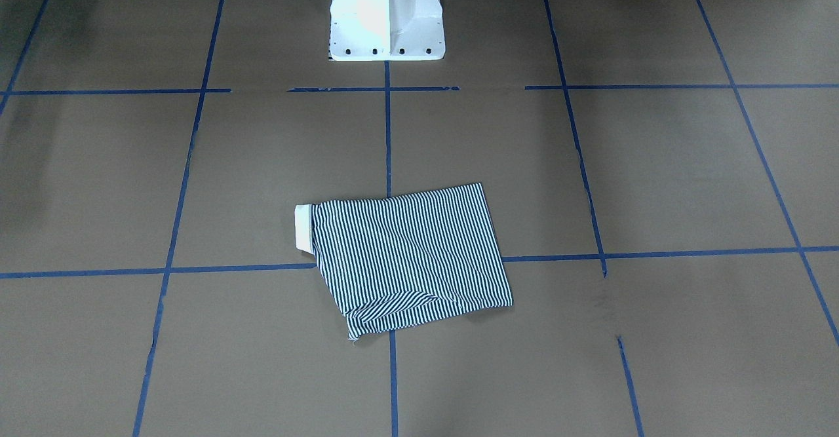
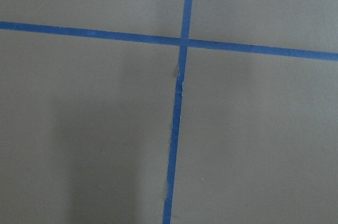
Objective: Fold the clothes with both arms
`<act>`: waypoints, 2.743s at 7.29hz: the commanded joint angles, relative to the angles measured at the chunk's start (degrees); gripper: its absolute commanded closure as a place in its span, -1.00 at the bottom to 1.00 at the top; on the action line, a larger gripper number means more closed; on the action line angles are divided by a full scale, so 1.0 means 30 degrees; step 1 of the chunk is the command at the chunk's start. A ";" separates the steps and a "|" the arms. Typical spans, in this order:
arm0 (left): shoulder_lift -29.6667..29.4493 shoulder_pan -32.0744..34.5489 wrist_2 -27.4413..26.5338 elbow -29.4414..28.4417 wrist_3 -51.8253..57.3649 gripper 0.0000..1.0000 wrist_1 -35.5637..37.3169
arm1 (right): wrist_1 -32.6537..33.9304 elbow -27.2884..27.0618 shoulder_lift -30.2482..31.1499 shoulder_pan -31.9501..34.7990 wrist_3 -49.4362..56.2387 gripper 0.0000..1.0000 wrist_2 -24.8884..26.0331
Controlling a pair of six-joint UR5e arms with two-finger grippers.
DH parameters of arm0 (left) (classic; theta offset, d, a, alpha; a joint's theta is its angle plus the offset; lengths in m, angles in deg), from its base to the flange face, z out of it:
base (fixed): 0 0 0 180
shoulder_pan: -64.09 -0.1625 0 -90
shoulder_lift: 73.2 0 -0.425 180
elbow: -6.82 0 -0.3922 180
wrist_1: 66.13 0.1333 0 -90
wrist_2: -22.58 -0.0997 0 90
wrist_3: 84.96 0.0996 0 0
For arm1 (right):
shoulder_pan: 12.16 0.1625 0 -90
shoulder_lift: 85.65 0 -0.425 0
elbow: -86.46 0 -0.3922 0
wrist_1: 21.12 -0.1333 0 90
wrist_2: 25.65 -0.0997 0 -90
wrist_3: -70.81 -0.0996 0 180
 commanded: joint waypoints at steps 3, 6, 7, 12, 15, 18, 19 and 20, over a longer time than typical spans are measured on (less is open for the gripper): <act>0.0457 -0.0078 0.0039 -0.0007 0.0289 -1.00 0.0593 | -0.0076 0.0344 0.0000 -0.0029 -0.0154 -1.00 -0.0227; -0.0301 -0.0078 0.0012 0.1506 0.0492 -1.00 0.5703 | -0.0134 0.0345 -0.0059 -0.0116 -0.0183 -1.00 -0.0227; -0.0392 -0.0455 -0.0105 0.1372 0.0494 -1.00 0.5870 | -0.0134 0.0344 -0.0059 -0.0117 -0.0183 -1.00 -0.0343; -0.0392 -0.0517 -0.0106 0.0701 0.0494 -1.00 0.6312 | -0.0192 0.0491 -0.0088 -0.0234 -0.0183 -1.00 -0.0960; -0.0452 -0.0547 -0.0135 0.0462 0.0494 -1.00 0.6223 | -0.0222 0.0288 -0.0263 -0.0234 0.0137 -1.00 -0.0116; -0.0481 -0.0576 -0.0135 0.0433 0.0494 -1.00 0.6194 | 0.0506 -0.0388 -0.1662 -0.1373 -0.0182 -1.00 0.0827; -0.0481 -0.0576 -0.0135 0.0462 0.0494 -1.00 0.6194 | 0.4020 -0.0881 -0.3381 -0.1406 -0.0154 -1.00 0.1089; -0.0510 -0.0576 -0.0135 0.0462 0.0494 -1.00 0.6194 | 0.5737 -0.1582 -0.3573 -0.1435 -0.0096 -1.00 0.2338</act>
